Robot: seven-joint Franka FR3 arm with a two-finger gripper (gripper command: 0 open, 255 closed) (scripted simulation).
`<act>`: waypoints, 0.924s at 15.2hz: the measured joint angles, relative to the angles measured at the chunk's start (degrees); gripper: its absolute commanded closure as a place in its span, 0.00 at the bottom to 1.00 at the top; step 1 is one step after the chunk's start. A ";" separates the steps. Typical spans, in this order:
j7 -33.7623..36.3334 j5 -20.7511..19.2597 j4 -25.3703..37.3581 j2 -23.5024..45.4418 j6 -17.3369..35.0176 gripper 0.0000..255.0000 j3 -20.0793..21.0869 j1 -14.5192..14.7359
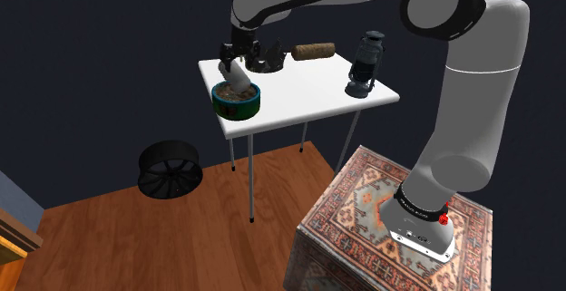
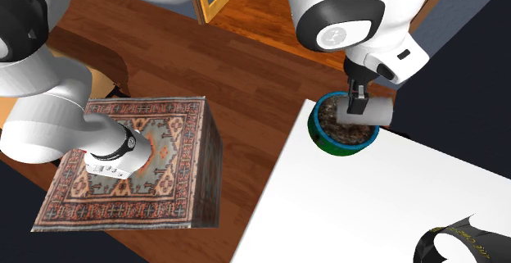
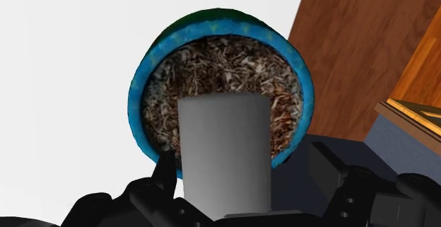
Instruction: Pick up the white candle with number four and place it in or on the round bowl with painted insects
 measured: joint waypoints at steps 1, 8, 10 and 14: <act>0.01 0.00 -0.01 0.00 -0.01 0.00 0.00 0.01; 0.05 -0.04 2.23 -2.89 -5.09 0.00 0.00 0.03; 0.02 -0.03 2.41 -3.21 -5.61 0.00 -0.02 0.00; -0.02 -0.02 2.50 -3.24 -5.76 0.00 -0.03 -0.02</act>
